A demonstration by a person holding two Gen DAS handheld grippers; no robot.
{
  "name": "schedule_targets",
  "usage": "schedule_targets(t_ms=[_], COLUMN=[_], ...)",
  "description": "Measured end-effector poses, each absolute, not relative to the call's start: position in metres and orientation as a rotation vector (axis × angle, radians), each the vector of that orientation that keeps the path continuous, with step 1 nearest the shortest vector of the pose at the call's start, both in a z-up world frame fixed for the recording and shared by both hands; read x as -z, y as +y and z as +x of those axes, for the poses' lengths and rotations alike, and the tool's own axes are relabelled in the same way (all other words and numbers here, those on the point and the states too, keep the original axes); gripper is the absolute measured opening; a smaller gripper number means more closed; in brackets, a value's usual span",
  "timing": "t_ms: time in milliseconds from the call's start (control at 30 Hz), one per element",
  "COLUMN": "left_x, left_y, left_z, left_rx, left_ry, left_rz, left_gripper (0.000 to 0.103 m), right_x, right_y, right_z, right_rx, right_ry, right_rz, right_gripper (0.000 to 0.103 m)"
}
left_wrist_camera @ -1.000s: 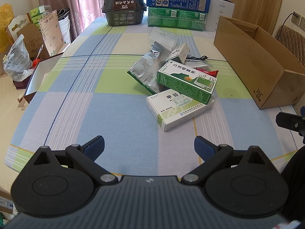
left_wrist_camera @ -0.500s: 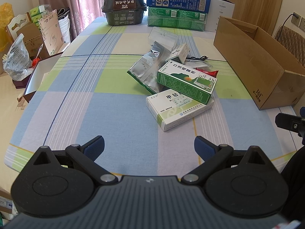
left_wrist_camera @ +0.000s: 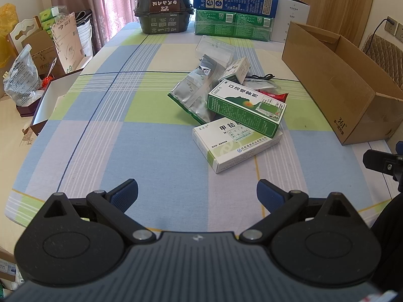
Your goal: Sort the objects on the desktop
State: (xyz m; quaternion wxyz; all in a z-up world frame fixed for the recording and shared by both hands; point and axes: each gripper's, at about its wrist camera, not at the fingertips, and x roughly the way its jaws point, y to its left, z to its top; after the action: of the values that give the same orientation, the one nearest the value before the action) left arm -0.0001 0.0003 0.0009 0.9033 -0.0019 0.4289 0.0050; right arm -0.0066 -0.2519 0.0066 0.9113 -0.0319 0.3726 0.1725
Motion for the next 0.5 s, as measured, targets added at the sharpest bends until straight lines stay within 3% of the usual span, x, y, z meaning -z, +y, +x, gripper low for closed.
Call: schedule_targets(t_ms=[500], left_x=[-0.014], left_y=[0.002], left_z=[0.021], left_rx=[0.171], left_ry=[0.899], left_rz=[0.081], left_gripper=[0.099], right_x=[-0.023], right_y=[-0.242], right_z=[0.011], right_rx=[-0.537], right_ry=[0.763], right_rz=[-0.12], right_gripper=[0.101])
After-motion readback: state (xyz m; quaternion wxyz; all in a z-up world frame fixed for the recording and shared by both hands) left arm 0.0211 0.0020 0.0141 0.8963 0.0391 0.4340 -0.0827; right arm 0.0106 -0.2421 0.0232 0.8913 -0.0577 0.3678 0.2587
